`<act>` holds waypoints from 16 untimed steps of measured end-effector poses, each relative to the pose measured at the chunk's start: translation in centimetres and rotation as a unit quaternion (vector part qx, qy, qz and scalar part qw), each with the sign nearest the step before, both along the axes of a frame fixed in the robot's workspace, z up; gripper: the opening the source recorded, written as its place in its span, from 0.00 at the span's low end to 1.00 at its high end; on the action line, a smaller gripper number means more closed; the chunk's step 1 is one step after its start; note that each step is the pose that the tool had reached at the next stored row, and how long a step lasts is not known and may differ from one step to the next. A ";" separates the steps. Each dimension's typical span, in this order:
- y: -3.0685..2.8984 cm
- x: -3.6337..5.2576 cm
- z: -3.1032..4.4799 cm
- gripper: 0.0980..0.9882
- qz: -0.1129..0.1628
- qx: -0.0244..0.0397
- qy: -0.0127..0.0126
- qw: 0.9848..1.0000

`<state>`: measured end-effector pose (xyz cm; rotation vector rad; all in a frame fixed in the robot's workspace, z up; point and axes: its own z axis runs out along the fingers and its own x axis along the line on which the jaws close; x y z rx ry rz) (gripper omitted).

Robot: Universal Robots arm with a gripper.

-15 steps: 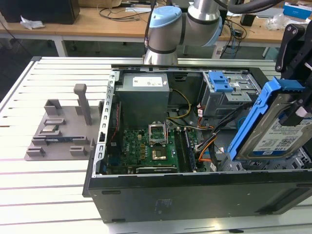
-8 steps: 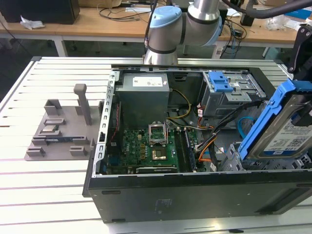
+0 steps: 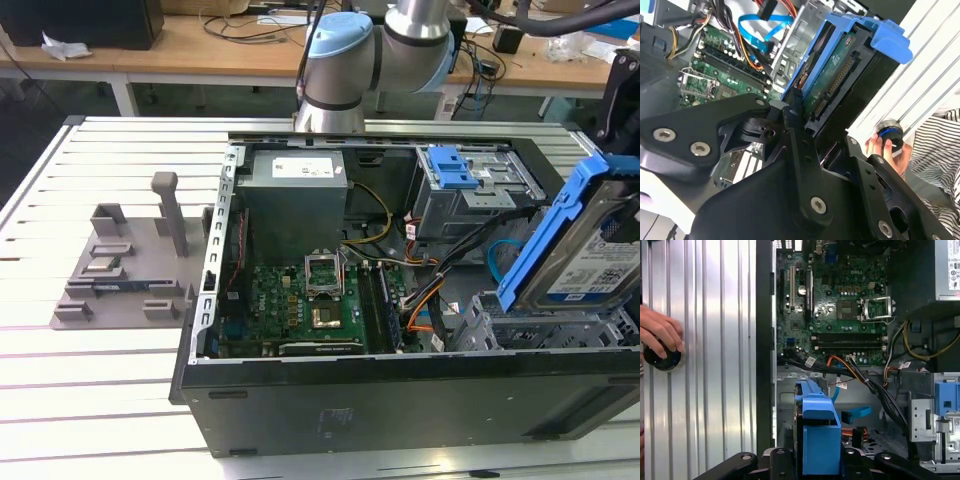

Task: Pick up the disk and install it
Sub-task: 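Pick up the disk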

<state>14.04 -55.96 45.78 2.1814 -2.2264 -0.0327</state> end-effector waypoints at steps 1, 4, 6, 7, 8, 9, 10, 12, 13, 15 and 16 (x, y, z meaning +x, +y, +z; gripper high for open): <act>0.26 0.01 -0.13 0.30 0.000 0.000 0.000 1.000; 0.81 -0.12 -0.37 0.30 0.000 0.000 0.000 1.000; 1.28 -0.31 -0.46 0.30 0.000 0.000 0.000 1.000; 1.41 -0.32 -0.47 0.30 0.000 0.000 0.000 1.000; 1.41 -0.32 -0.48 0.30 0.000 0.000 0.000 1.000; 1.41 -0.33 -0.47 0.30 0.000 0.000 0.000 1.000; 1.41 -0.33 -0.47 0.30 0.000 0.000 0.000 1.000; 1.41 -0.33 -0.47 0.30 0.000 0.000 0.000 1.000; 1.41 -0.33 -0.47 0.30 0.000 0.000 0.000 1.000; 1.41 -0.33 -0.47 0.30 0.000 0.000 0.000 1.000; 1.41 -0.33 -0.47 0.30 0.000 0.000 0.000 1.000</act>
